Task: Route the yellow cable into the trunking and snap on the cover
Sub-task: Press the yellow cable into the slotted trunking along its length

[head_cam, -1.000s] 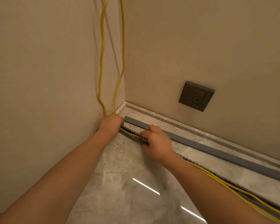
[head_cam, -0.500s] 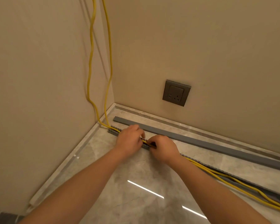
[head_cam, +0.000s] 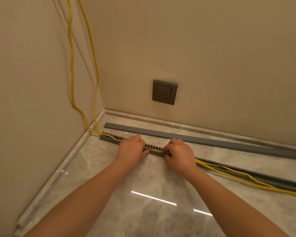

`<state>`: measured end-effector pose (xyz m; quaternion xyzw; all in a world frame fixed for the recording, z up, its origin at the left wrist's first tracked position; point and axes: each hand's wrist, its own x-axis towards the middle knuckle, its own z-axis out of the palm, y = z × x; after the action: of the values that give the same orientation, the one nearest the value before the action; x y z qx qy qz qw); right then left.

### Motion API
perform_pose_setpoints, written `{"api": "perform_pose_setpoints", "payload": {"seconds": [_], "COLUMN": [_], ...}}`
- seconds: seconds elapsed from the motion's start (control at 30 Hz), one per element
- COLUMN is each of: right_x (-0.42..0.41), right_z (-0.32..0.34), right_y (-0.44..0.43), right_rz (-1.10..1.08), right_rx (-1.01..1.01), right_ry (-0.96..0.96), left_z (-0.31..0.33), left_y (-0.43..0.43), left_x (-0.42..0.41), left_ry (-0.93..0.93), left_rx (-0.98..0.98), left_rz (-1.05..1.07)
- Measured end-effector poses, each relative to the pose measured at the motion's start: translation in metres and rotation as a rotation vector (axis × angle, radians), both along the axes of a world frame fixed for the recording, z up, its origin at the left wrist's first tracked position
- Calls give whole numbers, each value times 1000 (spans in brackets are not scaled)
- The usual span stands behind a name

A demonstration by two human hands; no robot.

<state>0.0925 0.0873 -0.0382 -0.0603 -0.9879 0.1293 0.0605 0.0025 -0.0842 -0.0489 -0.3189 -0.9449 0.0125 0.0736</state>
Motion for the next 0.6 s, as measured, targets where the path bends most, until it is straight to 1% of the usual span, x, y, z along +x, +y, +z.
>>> {"api": "perform_pose_setpoints", "payload": {"seconds": [0.1,0.3,0.4,0.47,0.6], "right_x": [8,24,30,30,27], "right_z": [0,0,-2,-2,0], "right_y": [4,12,14,13,16], "right_rz": [-54,-189,-198,-189,-177], "right_rx": [24,72,72,84,49], "right_ry": [-1,25,10,-14,-85], "left_z": [5,20,26,28,21], "left_y": [7,17,24,31,50], "left_x": [3,5,11,18,42], "left_ry": [35,20,11,-17,-132], "left_rx": [-77,-221,-275,-235,-47], "left_rz": [-32,-65,-55,-77,-183]}}
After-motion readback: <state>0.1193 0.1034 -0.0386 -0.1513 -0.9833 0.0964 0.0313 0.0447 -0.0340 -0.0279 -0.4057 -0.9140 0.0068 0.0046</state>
